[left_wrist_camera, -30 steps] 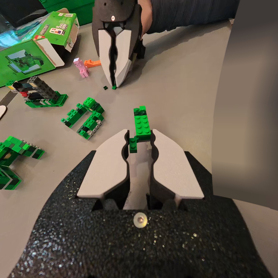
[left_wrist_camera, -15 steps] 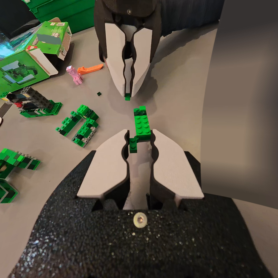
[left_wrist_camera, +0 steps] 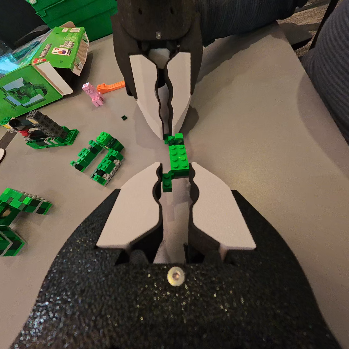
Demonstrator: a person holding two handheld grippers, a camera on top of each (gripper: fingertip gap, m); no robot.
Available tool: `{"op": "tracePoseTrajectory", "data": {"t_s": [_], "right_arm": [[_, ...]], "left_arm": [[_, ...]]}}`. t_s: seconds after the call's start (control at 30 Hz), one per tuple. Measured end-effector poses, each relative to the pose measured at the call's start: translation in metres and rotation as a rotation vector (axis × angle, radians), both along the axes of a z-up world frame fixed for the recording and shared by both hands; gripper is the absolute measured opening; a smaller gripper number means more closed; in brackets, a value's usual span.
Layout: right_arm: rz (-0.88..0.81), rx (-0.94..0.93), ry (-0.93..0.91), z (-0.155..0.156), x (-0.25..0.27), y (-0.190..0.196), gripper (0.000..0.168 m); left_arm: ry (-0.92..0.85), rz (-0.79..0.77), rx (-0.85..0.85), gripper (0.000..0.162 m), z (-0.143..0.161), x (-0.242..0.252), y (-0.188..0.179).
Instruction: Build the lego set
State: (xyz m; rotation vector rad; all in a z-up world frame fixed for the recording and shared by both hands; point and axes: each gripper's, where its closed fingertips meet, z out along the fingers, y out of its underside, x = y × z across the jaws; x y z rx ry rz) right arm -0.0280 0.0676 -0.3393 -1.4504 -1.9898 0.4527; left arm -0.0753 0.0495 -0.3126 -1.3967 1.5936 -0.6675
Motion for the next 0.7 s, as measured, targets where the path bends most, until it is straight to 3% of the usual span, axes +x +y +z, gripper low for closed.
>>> {"op": "tracePoseTrajectory", "data": {"t_s": [0.17, 0.37, 0.7], "right_arm": [[-0.026, -0.064, 0.003, -0.001, 0.001, -0.001, 0.016], [-0.02, -0.19, 0.089, 0.011, 0.005, -0.004, 0.019], [-0.059, -0.288, 0.051, -0.002, 0.009, -0.003, 0.012]], "left_arm": [[-0.05, 0.016, -0.081, 0.026, 0.007, -0.001, 0.002], [-0.214, -0.042, -0.452, 0.026, 0.028, -0.005, -0.006], [-0.18, -0.049, -0.424, 0.026, 0.024, -0.004, -0.009]]}}
